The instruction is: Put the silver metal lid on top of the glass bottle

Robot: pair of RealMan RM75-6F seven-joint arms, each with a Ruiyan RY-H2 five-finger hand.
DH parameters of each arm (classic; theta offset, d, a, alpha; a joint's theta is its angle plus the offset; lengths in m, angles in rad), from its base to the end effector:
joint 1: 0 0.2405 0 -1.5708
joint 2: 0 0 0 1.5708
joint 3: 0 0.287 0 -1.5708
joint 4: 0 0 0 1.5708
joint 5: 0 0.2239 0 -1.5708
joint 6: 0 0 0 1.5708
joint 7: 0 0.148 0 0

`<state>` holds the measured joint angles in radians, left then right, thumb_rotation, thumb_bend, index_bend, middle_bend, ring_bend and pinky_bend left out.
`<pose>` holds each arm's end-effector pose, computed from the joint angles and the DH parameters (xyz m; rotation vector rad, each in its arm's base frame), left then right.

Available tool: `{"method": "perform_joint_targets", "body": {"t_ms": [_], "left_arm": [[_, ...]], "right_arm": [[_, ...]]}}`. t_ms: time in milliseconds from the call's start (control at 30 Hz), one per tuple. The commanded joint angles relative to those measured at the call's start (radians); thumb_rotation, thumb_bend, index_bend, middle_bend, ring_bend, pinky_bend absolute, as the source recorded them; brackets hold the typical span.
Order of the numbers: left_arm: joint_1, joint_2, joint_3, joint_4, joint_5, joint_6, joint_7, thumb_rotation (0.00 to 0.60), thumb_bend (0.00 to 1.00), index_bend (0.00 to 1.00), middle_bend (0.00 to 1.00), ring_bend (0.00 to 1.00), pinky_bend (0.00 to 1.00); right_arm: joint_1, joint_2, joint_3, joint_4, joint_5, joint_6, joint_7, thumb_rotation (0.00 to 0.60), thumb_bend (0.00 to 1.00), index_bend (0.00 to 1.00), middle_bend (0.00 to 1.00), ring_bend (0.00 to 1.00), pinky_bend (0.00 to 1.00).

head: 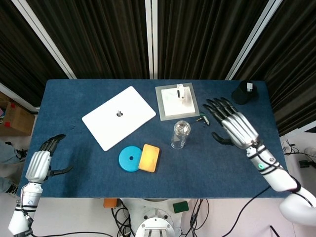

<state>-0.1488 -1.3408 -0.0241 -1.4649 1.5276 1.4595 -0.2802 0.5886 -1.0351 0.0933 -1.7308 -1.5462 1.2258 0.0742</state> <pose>-0.3372 0.2049 0.0846 -1.3421 -1.1757 -1.1921 -0.1945 -0.3269 0.1456 1.8375 -0.7495 1.2036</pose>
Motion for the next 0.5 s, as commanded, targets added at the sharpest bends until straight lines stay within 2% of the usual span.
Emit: {"method": "perform_joint_targets", "body": {"t_ms": [33, 133, 233, 333, 400, 500], "left_arm": [[0.018, 0.011, 0.014, -0.020, 0.016, 0.026, 0.036, 0.600, 0.00, 0.14, 0.14, 0.11, 0.18], [0.041, 0.017, 0.033, -0.029, 0.024, 0.047, 0.088, 0.600, 0.00, 0.13, 0.14, 0.11, 0.18], [0.068, 0.018, 0.050, -0.031, 0.026, 0.071, 0.155, 0.600, 0.00, 0.13, 0.14, 0.11, 0.18], [0.092, 0.021, 0.064, -0.034, 0.021, 0.085, 0.217, 0.585, 0.00, 0.13, 0.14, 0.11, 0.17], [0.105, 0.023, 0.069, -0.036, 0.019, 0.094, 0.248, 0.560, 0.00, 0.13, 0.14, 0.11, 0.17], [0.118, 0.021, 0.070, -0.033, 0.020, 0.109, 0.267, 0.554, 0.00, 0.13, 0.14, 0.11, 0.17]], "right_arm": [[-0.221, -0.132, -0.125, 0.145, -0.072, 0.228, -0.041, 0.600, 0.33, 0.00, 0.00, 0.00, 0.00], [-0.307, -0.241, -0.152, 0.291, -0.076, 0.314, -0.007, 0.600, 0.32, 0.00, 0.00, 0.00, 0.00], [-0.361, -0.319, -0.176, 0.409, -0.055, 0.321, 0.013, 0.600, 0.30, 0.00, 0.00, 0.00, 0.00], [-0.386, -0.352, -0.188, 0.472, -0.032, 0.288, 0.035, 0.600, 0.27, 0.00, 0.00, 0.00, 0.00], [-0.395, -0.364, -0.189, 0.494, -0.023, 0.273, 0.042, 0.600, 0.27, 0.00, 0.00, 0.00, 0.00], [-0.401, -0.374, -0.182, 0.506, -0.019, 0.260, 0.043, 0.600, 0.28, 0.00, 0.00, 0.00, 0.00]]}}
